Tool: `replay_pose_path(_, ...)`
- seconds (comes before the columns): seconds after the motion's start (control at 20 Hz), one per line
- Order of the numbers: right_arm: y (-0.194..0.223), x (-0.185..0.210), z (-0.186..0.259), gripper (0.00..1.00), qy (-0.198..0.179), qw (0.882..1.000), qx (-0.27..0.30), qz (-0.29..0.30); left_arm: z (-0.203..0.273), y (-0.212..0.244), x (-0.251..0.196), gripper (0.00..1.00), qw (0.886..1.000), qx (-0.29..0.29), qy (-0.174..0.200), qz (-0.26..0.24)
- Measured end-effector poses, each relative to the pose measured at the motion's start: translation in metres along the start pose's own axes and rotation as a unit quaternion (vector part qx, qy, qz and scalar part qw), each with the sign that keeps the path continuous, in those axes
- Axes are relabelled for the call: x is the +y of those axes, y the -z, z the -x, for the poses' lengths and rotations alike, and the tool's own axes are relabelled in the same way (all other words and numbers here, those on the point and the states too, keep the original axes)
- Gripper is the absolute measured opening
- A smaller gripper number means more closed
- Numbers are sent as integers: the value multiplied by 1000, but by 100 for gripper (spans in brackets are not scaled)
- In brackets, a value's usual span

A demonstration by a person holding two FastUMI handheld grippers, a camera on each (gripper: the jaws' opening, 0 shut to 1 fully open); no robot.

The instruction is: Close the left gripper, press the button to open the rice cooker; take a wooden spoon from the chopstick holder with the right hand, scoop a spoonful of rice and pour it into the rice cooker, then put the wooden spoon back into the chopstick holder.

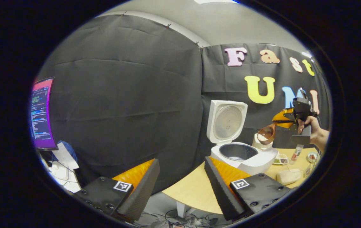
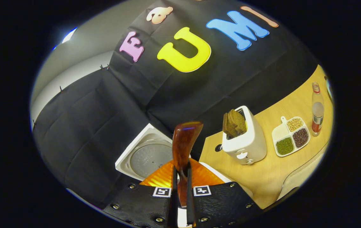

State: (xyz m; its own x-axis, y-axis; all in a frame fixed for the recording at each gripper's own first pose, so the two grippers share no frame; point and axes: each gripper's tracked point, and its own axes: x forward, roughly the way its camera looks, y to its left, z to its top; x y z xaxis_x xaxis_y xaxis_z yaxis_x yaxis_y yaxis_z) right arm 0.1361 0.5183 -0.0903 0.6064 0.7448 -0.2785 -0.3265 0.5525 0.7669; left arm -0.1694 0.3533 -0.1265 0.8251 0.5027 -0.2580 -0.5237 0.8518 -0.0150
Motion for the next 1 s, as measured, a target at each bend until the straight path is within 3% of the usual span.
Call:
replay_pose_path(0.3, 36, 7, -47, 11, 17, 995, 26, 90, 9, 9, 26, 99, 1000, 8, -26, 0)
replay_pose_path(0.55, 56, 10, -60, 11, 34, 979, 41, 196, 14, 19, 37, 98, 999, 18, -39, 1)
replay_pose_path(0.7, 64, 13, -63, 11, 31, 962, 44, 269, 15, 24, 39, 98, 999, 21, -39, 5)
replay_pose_path(1.0, 72, 27, -61, 11, 27, 905, 25, 423, 12, 27, 38, 98, 999, 22, -41, 14)
